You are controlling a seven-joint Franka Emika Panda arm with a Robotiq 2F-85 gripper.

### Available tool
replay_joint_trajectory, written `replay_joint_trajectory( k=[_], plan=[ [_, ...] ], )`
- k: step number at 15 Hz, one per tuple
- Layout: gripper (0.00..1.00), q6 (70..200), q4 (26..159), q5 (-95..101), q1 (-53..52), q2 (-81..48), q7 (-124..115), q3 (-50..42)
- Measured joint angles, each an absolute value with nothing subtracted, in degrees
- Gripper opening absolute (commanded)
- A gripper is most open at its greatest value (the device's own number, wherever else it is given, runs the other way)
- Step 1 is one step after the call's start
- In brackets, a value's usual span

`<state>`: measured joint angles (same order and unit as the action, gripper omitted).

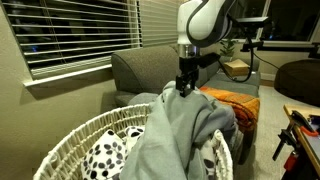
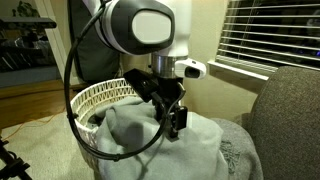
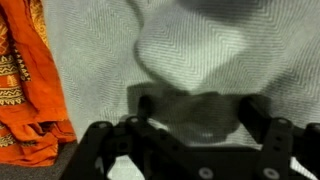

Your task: Put the fleece inside the basket

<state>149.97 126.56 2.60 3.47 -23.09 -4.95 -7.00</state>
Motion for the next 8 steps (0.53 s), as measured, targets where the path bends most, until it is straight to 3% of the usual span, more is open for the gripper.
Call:
replay_joint_trajectory(
  k=[8],
  plan=[
    [0.09,149.96,125.81,2.58,3.75,-23.31,-4.14,-6.97]
  ],
)
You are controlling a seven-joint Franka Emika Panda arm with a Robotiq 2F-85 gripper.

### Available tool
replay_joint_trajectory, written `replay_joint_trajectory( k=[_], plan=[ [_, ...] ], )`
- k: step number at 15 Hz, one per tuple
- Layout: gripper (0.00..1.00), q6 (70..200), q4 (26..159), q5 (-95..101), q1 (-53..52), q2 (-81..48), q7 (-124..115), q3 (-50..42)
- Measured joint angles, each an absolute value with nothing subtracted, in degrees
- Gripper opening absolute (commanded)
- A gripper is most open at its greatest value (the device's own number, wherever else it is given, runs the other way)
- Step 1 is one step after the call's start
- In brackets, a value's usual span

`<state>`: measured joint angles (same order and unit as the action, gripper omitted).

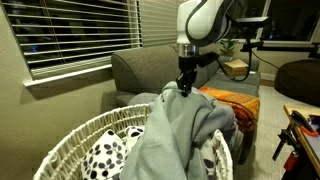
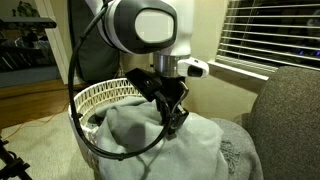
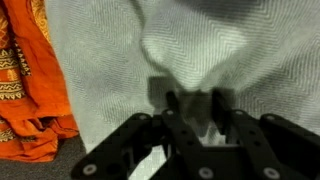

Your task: Put the fleece inside the basket

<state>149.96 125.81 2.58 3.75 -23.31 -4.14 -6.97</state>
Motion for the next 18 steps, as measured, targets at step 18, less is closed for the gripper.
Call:
replay_joint_trajectory(
  k=[18],
  plan=[
    [0.02,135.78,119.00,0.22,3.82,-20.32,5.24,-1.27]
  ],
)
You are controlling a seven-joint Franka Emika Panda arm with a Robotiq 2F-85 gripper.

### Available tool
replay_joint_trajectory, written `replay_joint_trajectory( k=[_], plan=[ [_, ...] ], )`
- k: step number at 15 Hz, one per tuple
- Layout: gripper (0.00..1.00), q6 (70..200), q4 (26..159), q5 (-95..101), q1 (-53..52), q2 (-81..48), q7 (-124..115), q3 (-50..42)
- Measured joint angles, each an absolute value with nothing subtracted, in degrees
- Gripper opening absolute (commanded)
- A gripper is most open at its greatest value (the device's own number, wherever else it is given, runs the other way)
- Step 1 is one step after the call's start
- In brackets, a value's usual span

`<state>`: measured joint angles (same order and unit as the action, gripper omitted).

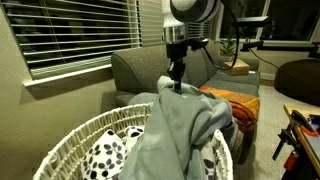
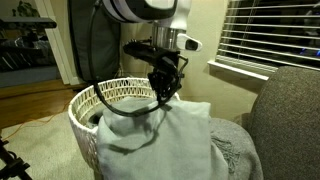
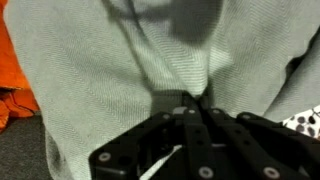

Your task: Put the fleece inside the basket

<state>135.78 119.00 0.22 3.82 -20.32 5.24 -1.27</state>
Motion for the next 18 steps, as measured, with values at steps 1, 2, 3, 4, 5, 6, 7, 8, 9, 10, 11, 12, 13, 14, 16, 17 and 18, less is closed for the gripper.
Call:
replay_joint_trajectory(
  k=[1,2,3,4,5,6,7,8,9,10,11,12,13,14,16,17,18],
  plan=[
    [0.02,134.07,118.45,0.21,3.67,-19.72,5.64,-0.48],
    [0.02,132.45,117.98,0.21,3.49,-19.13,5.88,0.30],
    [0.02,130.79,117.57,0.20,3.22,-18.42,6.08,0.96],
    [0.02,129.31,117.16,0.16,2.92,-17.85,6.30,1.55],
    [0.02,127.92,116.79,0.04,2.61,-17.21,6.58,2.19],
    [0.02,126.60,116.44,-0.16,2.21,-16.68,6.90,2.76],
    [0.02,125.36,115.98,-0.52,1.82,-16.25,7.49,3.39],
    [0.02,124.12,115.53,-1.11,1.41,-15.82,8.50,4.06],
    [0.02,122.86,115.05,-1.78,1.03,-15.48,9.62,4.82],
    [0.02,121.67,114.53,-2.38,0.62,-15.27,10.88,5.51],
    [0.02,120.39,113.89,-2.85,0.16,-15.22,12.00,6.20],
    [0.02,119.23,113.34,-3.16,-0.32,-15.23,13.09,6.78],
    [0.02,118.08,112.84,-3.30,-0.83,-15.24,14.01,7.27],
    [0.02,116.98,112.36,-3.41,-1.35,-15.25,15.03,7.75],
    [0.02,114.93,111.52,-3.45,-2.25,-15.31,17.07,8.67],
    [0.02,113.93,111.07,-3.45,-2.68,-15.35,18.15,9.07],
    [0.02,112.95,110.57,-3.45,-3.13,-15.44,19.29,9.46]
  ],
)
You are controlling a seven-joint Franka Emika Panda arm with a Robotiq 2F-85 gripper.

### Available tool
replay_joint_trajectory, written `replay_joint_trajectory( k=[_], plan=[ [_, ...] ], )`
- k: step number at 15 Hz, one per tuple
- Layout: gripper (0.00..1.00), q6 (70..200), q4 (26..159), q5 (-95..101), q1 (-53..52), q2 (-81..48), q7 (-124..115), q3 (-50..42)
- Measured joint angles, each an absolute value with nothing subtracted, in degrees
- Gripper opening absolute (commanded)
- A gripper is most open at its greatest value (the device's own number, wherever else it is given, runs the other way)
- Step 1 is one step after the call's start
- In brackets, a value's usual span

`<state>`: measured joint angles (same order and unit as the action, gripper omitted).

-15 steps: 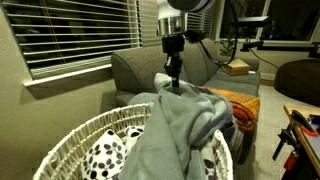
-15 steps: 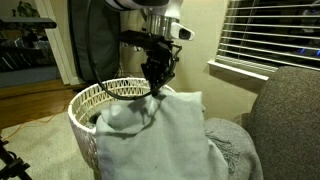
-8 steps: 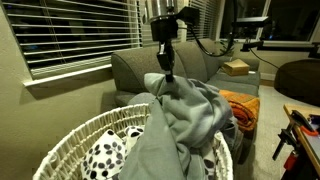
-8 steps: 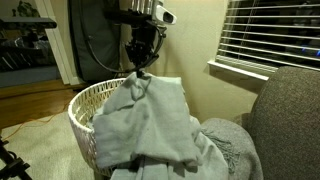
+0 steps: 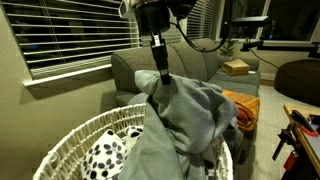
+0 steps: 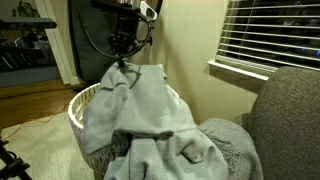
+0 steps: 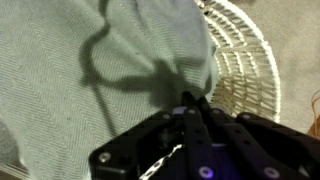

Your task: Put the fleece inside the basket

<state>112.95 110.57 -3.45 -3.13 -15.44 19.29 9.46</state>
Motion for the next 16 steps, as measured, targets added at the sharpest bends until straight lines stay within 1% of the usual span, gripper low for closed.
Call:
replay_joint_trajectory(
  k=[6,13,14,15,16],
  plan=[
    [0.02,107.68,106.13,-3.19,-5.81,-17.06,24.28,11.24],
    [0.02,101.76,97.49,-1.45,-7.74,-22.93,27.90,11.99],
    [0.29,101.24,96.38,-1.21,-8.02,-23.89,28.36,12.15],
    [0.31,100.54,95.20,-1.02,-8.30,-24.83,28.74,12.33],
    [0.36,99.88,94.11,-0.61,-8.62,-25.72,28.89,12.49]
  ],
)
